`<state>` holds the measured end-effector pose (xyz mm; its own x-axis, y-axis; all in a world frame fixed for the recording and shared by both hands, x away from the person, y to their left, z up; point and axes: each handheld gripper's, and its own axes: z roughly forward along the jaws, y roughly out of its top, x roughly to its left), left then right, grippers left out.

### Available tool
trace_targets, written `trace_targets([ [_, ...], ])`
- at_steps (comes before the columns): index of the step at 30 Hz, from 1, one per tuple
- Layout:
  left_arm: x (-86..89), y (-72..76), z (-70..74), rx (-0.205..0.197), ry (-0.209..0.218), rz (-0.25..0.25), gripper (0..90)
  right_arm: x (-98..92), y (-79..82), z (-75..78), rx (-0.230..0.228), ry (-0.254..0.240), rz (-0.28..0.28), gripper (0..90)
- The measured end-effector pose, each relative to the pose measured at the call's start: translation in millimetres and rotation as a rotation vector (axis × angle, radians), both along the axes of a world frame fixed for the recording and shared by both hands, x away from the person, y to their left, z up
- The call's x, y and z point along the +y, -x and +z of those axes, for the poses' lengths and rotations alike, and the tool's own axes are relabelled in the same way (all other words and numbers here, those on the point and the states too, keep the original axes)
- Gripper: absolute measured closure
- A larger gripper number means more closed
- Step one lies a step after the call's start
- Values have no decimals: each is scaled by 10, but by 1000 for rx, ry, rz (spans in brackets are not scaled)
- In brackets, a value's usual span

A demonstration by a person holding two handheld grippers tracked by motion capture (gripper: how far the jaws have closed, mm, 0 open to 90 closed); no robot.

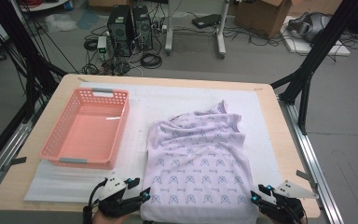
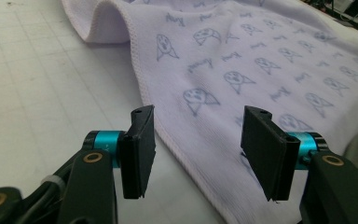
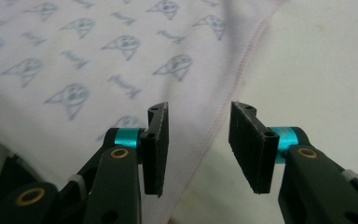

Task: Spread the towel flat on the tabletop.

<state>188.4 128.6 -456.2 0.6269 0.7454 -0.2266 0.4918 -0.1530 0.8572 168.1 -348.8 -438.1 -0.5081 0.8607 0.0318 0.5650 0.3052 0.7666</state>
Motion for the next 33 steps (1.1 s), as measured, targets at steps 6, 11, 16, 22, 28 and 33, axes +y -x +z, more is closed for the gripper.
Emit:
trace_targets([
  [6, -167, -32, -76, -28, -82, -18, 732, 67, -172, -93, 19, 30, -9, 634],
  [11, -56, 45, -50, -4, -66, -20, 898, 51, -136, -88, 46, -9, 39, 870],
  [16, 100, 227, 10, -3, -47, -11, 900, -72, 48, -50, 56, -21, 56, 875],
  [22, 108, 170, 26, -14, 15, 20, 638, -142, 102, -46, 36, -51, 36, 749],
  [28, -61, -84, -9, -2, -25, 5, 471, -119, 36, -22, -10, -54, -7, 636],
  [33, -214, -152, -58, -31, -120, 2, 512, -90, 8, -59, -8, -27, -3, 619],
])
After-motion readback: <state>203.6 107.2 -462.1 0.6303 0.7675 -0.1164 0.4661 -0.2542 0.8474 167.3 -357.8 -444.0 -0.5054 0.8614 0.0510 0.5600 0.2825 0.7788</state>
